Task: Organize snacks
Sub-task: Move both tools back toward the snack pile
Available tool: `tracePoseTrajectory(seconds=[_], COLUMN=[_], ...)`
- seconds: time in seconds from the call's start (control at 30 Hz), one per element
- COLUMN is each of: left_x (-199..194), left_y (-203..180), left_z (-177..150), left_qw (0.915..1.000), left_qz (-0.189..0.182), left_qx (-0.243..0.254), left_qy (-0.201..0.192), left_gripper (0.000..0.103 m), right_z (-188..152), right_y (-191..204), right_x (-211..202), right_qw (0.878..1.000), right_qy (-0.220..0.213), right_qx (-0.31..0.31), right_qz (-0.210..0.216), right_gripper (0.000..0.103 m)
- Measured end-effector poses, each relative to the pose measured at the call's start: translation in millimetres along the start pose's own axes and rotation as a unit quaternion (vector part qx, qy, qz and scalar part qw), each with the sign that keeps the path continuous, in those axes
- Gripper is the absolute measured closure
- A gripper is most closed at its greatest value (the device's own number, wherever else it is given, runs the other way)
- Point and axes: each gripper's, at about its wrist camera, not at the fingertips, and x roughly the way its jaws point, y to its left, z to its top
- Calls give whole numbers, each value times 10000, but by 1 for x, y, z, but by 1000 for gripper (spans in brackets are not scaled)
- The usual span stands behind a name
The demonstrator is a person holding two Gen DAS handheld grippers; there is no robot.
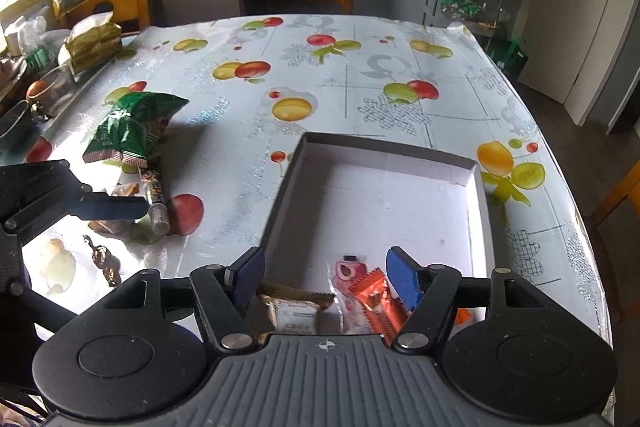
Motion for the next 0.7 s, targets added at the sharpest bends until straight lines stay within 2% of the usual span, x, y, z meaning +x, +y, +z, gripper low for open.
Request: tracePoseTrajectory(seconds=[0.13,0.47,0.7], left_x=[-10,-24,-29], left_y=[7,29,51], left_z=[-9,-30,-52], left_qw=[10000,9991,9966], left_qz=[61,343,507], left_qx=[-39,-230,-596], left_qy=[-47,89,268], left_gripper=[23,23,23], right_z=[1,8,18], right_y=[9,36,60], right_x=[0,6,11], right_qw=[10000,9995,9977], right_qy=[-34,-73,-94], right_qx=[-8,-136,-368], right_qz=[55,284,559], right_gripper=[33,33,33])
